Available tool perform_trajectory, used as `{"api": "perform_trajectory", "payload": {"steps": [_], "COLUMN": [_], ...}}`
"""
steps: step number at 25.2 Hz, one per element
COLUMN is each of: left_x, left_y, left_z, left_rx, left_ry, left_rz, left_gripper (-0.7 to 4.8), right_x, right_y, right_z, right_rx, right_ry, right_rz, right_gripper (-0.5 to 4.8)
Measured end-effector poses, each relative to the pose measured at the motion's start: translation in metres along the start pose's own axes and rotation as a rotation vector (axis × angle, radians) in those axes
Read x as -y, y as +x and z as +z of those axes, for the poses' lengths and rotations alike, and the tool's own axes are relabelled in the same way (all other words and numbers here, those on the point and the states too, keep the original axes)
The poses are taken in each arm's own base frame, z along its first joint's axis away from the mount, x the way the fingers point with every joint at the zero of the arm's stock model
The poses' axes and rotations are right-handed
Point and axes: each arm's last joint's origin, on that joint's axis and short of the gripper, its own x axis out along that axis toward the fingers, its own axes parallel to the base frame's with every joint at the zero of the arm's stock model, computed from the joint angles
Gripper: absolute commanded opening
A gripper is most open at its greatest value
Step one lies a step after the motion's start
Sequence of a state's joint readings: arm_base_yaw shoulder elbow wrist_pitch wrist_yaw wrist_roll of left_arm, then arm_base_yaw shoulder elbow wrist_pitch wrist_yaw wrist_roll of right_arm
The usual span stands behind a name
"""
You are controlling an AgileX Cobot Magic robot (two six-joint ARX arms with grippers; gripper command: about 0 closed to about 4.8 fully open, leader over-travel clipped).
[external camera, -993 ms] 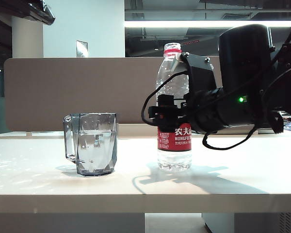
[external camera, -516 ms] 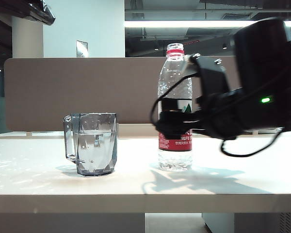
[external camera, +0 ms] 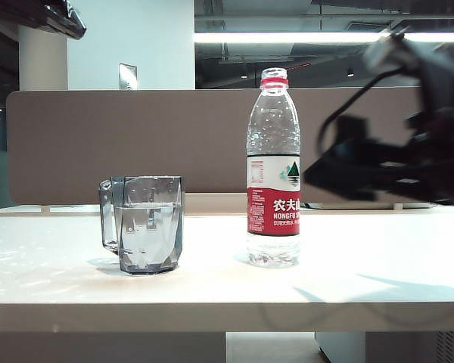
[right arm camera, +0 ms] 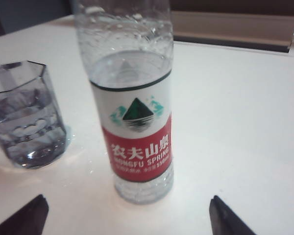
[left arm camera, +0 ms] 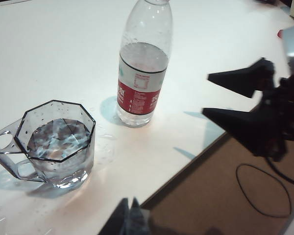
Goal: Pick up the mineral water bottle on the table and pour water into the mug until it's half full.
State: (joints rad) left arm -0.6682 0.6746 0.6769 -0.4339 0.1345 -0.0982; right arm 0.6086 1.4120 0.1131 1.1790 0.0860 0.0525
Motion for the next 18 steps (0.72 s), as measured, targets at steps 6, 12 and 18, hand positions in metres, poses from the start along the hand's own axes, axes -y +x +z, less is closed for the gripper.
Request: {"api": "perform_trajectory", "payload": {"steps": [6, 12, 18], "left_x": [0.000, 0.000, 0.000], "left_y": [0.000, 0.000, 0.000], "left_z": [0.000, 0.000, 0.000], "left_rx": [0.000, 0.000, 0.000], "left_ry": [0.000, 0.000, 0.000], "left_rz": [0.000, 0.000, 0.000], "left_gripper": [-0.01, -0.01, -0.01], "right_x": [0.002, 0.003, 0.004], "right_y": [-0.027, -0.039, -0.050], "right_z": [0.000, 0.006, 0.008], "right_rx": [0.006, -0.039, -0.074], "right_ry": [0.001, -0.003, -0.004], "right_rz": [0.000, -0.002, -0.005], "right_gripper": [3.05, 0.49, -0.05]}}
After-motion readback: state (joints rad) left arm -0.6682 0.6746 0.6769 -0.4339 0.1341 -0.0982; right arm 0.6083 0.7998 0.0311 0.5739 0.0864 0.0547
